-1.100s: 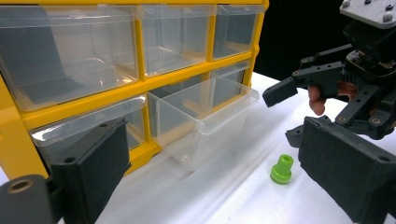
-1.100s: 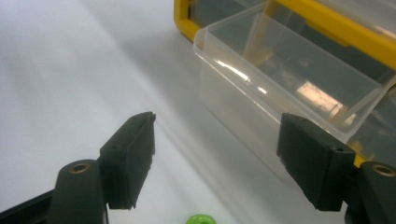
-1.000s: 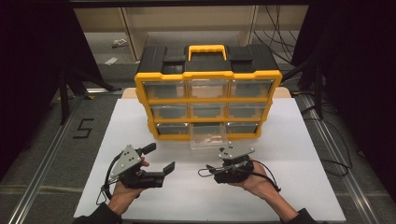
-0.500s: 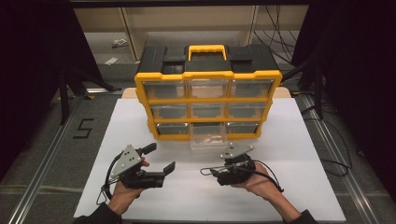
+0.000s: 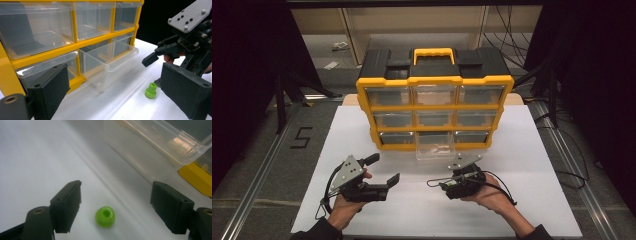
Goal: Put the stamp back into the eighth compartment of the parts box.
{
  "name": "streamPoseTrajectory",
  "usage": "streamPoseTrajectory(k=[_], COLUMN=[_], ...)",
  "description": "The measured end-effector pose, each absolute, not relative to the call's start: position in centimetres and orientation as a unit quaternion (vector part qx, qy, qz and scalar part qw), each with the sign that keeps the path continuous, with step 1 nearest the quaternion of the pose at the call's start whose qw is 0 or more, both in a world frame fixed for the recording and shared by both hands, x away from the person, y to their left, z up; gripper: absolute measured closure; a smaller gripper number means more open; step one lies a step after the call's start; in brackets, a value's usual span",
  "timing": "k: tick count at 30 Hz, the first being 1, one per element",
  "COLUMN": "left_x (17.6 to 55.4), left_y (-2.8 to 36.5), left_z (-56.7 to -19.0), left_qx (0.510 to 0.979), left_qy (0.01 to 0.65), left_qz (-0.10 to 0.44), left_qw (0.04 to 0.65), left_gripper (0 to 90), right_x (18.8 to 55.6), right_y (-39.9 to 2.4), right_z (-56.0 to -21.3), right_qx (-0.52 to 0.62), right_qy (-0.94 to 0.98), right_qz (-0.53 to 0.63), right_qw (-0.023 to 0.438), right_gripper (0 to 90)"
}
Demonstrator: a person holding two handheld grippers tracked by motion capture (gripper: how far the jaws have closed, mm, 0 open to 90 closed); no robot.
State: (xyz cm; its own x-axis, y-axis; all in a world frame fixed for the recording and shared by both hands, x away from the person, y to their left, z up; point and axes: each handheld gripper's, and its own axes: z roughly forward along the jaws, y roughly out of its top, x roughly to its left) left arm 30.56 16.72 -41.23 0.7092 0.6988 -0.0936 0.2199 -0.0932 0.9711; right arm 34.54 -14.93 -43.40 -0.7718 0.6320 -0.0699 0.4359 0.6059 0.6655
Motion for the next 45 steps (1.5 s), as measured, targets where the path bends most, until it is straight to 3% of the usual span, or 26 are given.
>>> streamPoseTrajectory(k=[23,45], left_x=[30.5,30.6], left_y=[16.7,16.7], left_z=[-41.2,-41.2], left_qx=[0.711,0.712], left_qy=[0.323,0.323], left_qz=[0.203,0.203], left_qw=[0.591,0.590], left_gripper=[8.7,8.7], right_x=[35.2,35.3], right_y=[-14.9,-14.6], right_z=[-45.3,-46.5], right_qx=[0.290,0.269], right_qy=[0.914,0.929], right_qz=[0.260,0.237], right_qw=[0.117,0.090], right_gripper=[28.3,53.7])
